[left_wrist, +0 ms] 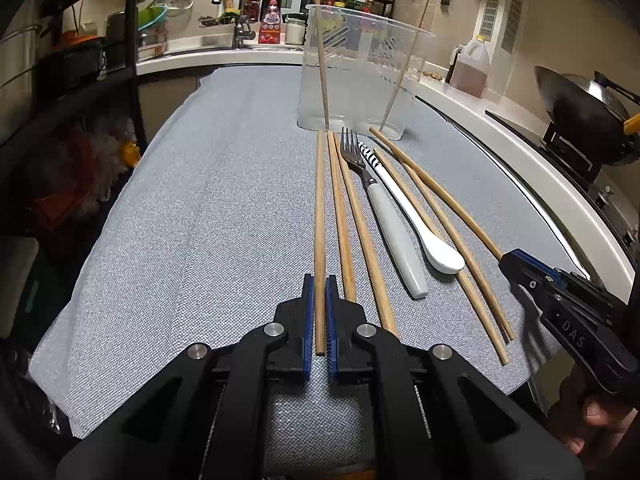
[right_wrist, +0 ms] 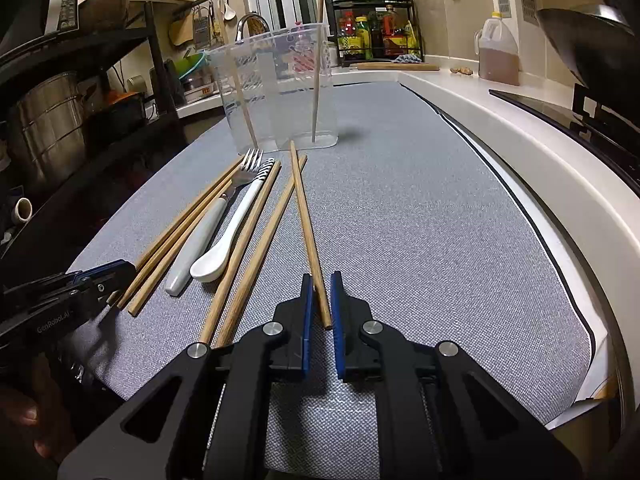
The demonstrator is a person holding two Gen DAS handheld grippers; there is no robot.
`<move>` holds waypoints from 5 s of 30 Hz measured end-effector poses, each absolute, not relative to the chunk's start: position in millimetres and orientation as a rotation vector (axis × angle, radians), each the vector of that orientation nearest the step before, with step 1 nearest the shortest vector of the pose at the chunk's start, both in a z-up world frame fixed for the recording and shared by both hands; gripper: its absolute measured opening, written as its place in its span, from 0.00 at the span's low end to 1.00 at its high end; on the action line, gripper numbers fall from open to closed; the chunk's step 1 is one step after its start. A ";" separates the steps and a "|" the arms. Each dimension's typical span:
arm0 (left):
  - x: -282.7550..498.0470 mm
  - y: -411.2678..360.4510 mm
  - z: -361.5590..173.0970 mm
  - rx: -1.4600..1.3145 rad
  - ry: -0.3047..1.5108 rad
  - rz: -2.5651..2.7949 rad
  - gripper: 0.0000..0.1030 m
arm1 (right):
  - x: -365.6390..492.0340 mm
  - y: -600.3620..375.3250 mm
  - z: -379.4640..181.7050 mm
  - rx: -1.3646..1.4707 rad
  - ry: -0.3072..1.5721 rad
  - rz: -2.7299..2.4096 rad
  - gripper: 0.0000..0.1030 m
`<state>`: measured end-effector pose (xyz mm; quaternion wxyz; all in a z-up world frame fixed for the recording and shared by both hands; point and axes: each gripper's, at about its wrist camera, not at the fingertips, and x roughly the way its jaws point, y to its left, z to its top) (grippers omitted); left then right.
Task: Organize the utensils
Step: 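Lift the chopstick with the left tool while the right tool lifts its chopstick, then carry the chopstick with the left tool into the container while the right tool follows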
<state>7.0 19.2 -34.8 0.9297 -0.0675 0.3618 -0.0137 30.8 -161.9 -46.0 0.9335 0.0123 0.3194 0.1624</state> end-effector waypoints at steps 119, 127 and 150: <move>97.5 52.3 192.9 -0.146 0.478 -0.062 0.05 | 103.2 -137.8 209.2 0.038 0.328 0.396 0.05; 149.1 47.0 260.9 -0.130 0.420 -0.085 0.05 | 144.2 -119.3 273.9 0.047 0.178 0.385 0.05; 246.0 21.8 170.7 0.006 0.696 -0.101 0.05 | 224.5 -97.8 178.6 0.010 0.388 0.390 0.08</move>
